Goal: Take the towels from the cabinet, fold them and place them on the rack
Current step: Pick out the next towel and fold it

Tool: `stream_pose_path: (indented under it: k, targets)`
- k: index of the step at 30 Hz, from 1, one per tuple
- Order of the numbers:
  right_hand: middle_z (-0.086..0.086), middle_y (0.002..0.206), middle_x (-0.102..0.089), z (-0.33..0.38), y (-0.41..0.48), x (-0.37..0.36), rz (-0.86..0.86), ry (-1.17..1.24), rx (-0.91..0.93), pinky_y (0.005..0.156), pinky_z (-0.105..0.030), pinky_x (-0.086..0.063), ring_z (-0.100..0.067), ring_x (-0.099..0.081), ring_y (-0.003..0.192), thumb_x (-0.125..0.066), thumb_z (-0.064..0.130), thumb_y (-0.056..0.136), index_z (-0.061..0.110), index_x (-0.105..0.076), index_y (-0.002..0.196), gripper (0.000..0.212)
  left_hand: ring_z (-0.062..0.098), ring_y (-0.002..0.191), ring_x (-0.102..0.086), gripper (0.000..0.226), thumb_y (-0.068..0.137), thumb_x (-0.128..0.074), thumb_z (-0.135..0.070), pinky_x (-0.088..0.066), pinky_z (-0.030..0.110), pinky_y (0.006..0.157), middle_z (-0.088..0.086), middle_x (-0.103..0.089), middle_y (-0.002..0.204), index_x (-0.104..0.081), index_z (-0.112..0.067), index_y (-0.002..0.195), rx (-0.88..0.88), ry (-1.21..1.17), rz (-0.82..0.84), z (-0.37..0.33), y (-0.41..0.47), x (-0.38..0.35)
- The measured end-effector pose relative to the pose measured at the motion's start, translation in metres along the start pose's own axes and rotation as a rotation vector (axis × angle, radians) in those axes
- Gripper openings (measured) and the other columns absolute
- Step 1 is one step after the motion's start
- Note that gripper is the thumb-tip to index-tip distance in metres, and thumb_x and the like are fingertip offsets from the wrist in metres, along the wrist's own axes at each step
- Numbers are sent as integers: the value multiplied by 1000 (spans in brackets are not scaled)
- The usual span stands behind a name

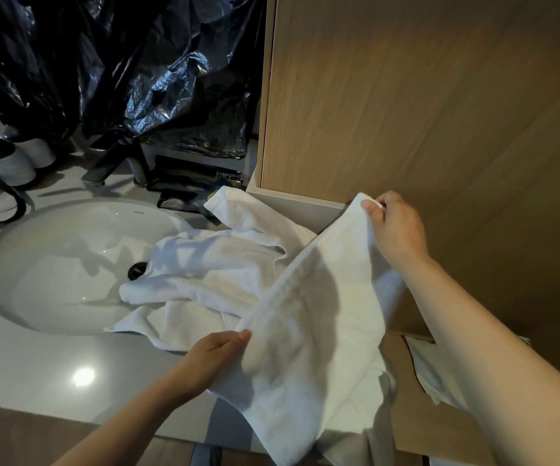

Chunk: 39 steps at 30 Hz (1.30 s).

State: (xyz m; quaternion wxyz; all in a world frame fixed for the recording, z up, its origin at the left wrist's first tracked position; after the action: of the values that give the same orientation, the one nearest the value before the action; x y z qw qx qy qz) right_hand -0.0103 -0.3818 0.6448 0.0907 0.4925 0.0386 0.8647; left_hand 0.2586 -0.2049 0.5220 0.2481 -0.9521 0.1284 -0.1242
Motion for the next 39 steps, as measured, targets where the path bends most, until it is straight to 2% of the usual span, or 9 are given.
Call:
stream_pose_path:
  k: [6,10,14,17,21,25,31,35,39]
  targets:
    - [-5,86,-55,2,-1,10,-35,-36,53,68,-34,-33,-29,-51,83,-43,38,103,5,-55,105,35,39,73,-60,63,95,-47,-46,-41,29,64,21,-60,70,-58,12,73,-91,162,-327,3,0,28]
    - [-6,85,-58,-10,-6,19,-37,-45,34,68,-34,-34,-30,-53,83,-43,40,103,8,-54,97,34,14,48,-39,63,76,-42,-72,-34,30,54,1,-41,51,-41,-14,54,-202,295,-396,-9,3,65]
    - [-16,96,-66,-24,-22,20,-30,-44,-48,73,-36,-42,-35,-59,92,-43,42,102,5,-58,98,40,6,44,-30,61,74,-50,-72,-25,20,47,-5,-32,47,-35,-18,50,-294,489,-365,-15,10,82]
    - [-18,101,-66,-31,-29,23,-39,-31,-113,79,-42,-47,-37,-60,96,-43,43,102,2,-59,103,44,6,43,-30,58,75,-63,-61,-24,19,46,-7,-32,45,-35,-20,47,-281,408,-341,-4,11,83]
    - [-14,93,-64,-32,-36,31,-78,-9,-135,71,-36,-42,-30,-57,85,-44,44,101,4,-59,100,43,8,47,-37,51,76,-70,-50,-30,24,50,-7,-41,46,-55,-8,51,-186,287,-407,15,10,86]
    - [-5,84,-60,-28,-42,45,-138,37,-138,67,-35,-44,-25,-57,79,-44,45,101,10,-55,95,37,6,49,-52,30,74,-80,-32,-43,15,51,-5,-58,48,-69,-16,51,-121,-58,-485,8,11,101]
    - [-4,85,-59,-33,-59,58,-194,102,-157,59,-27,-41,-17,-57,76,-44,47,101,13,-55,96,36,27,81,-68,22,76,-80,-15,-58,36,72,13,-71,89,-70,-6,93,-7,-572,-521,-4,24,109]
    - [-1,84,-58,-27,-70,63,-227,173,-138,68,-36,-48,-22,-58,79,-42,45,102,13,-51,98,33,19,78,-60,10,87,-67,-12,-51,35,71,0,-67,83,-69,-17,79,-167,-321,-708,-25,17,101]
    - [8,79,-55,-23,-82,79,-337,243,-129,56,-23,-41,-10,-56,72,-46,45,100,17,-53,95,29,12,87,-52,20,97,-47,-13,-39,25,78,-7,-61,96,-64,-21,88,-404,-19,-930,-59,-5,99]
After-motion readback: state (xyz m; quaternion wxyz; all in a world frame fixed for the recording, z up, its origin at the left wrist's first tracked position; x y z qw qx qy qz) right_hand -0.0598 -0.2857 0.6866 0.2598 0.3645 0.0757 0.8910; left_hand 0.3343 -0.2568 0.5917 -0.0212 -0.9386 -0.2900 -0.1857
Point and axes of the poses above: each hand's wrist, its own y-axis towards the middle knuckle, its own x-axis out of the back of the hand, z = x × y, the point moved 5 cm from there along y, towards the middle knuckle
